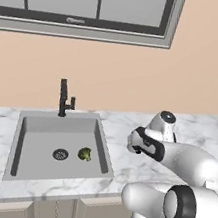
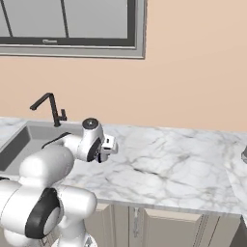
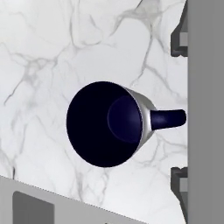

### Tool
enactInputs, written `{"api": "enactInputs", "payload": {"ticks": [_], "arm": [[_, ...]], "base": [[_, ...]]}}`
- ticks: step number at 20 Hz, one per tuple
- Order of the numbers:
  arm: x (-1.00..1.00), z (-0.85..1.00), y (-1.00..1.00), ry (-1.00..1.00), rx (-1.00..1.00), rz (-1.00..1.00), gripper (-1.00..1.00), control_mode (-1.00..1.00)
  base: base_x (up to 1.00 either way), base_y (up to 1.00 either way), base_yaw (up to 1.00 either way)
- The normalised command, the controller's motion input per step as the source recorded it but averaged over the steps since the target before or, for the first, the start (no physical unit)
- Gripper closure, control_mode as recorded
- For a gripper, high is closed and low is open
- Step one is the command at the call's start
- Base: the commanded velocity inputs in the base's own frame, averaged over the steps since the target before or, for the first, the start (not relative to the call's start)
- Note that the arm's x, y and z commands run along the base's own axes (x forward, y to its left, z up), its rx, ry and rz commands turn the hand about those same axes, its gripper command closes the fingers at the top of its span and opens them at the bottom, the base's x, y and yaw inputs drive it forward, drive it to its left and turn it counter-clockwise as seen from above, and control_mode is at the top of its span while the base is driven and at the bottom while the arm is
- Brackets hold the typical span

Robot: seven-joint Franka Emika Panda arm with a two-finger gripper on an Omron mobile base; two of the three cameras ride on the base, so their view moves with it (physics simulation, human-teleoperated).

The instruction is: Clear the mugs and bowl far away from the sink.

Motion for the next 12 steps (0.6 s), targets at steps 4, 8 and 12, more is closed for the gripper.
{"api": "enactInputs", "payload": {"ticks": [4,8,12], "arm": [[0.12,-0.26,0.00,0.00,0.00,0.00,-1.00,-1.00],[0.00,-0.21,0.00,0.00,0.01,0.00,-1.00,-1.00],[0.01,-0.23,0.00,0.00,0.01,0.00,-1.00,-1.00]], "base": [[0.00,0.00,0.00],[0.00,0.00,0.00],[0.00,0.00,0.00]]}}
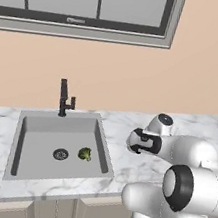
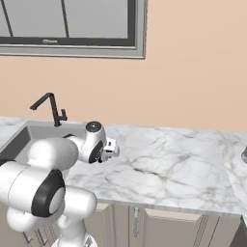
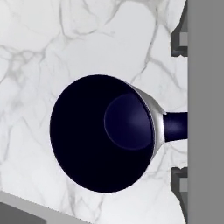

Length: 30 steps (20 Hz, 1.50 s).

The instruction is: Clear the mugs and bowl far away from the sink.

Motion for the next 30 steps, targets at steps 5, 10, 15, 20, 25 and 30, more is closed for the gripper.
{"api": "enactInputs", "payload": {"ticks": [5,10,15,20,25,30], "arm": [[0.03,-0.36,0.00,0.00,0.02,0.00,-1.00,-1.00],[0.34,-0.36,0.00,0.00,0.03,0.00,1.00,-1.00],[0.08,-0.04,-0.01,0.00,0.02,0.00,1.00,-1.00],[-0.01,0.12,0.00,0.01,0.00,0.00,1.00,-1.00],[-0.28,0.63,0.00,0.00,0.00,0.00,1.00,-1.00],[-0.41,1.00,0.00,0.05,-0.01,0.00,1.00,-1.00]], "base": [[0.00,0.00,0.00],[0.00,0.00,0.00],[0.00,0.00,0.00],[0.00,0.00,0.00],[0.00,0.00,0.00],[0.00,0.00,0.00]]}}
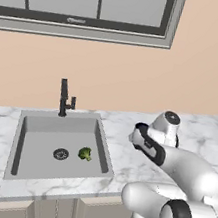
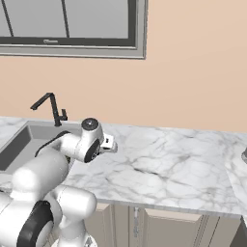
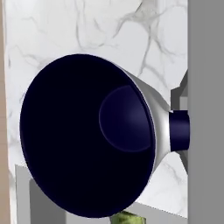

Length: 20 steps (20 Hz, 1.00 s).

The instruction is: Clear the mugs and bowl far away from the sink.

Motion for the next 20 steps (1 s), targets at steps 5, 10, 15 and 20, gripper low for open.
{"api": "enactInputs", "payload": {"ticks": [5,10,15,20], "arm": [[-0.32,1.00,-0.02,0.07,-0.04,-0.05,1.00,-1.00],[-0.77,0.95,0.00,0.00,0.00,-0.03,1.00,-1.00],[-0.95,0.91,0.00,-0.01,0.00,-0.06,1.00,-1.00],[-0.52,0.71,0.00,-0.02,-0.01,-0.06,1.00,1.00]], "base": [[0.00,0.00,0.00],[0.00,0.00,0.00],[0.00,0.00,0.00],[-0.04,0.00,-0.05]]}}
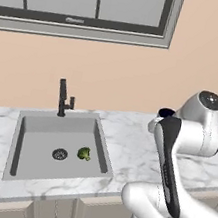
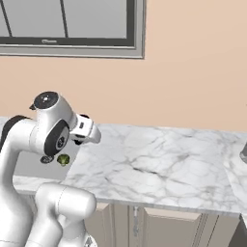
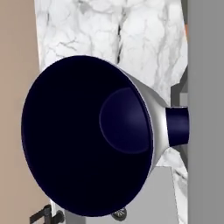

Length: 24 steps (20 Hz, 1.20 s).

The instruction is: Clear the mugs and bowl far away from the sink.

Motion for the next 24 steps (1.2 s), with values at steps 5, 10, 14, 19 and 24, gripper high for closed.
{"api": "enactInputs", "payload": {"ticks": [5,10,14,19,24], "arm": [[0.00,0.00,0.00,0.00,0.00,0.00,1.00,1.00],[0.00,0.00,0.00,0.00,0.00,0.00,1.00,1.00],[0.00,0.00,0.00,0.00,0.00,0.00,1.00,1.00],[0.00,0.00,0.00,0.00,0.00,0.00,1.00,1.00],[0.00,0.00,0.00,0.00,0.00,0.00,1.00,1.00]], "base": [[-0.06,0.02,-0.91],[0.00,0.01,-1.00],[0.00,0.00,-1.00],[0.00,0.00,-1.00],[0.00,0.00,-1.00]]}}
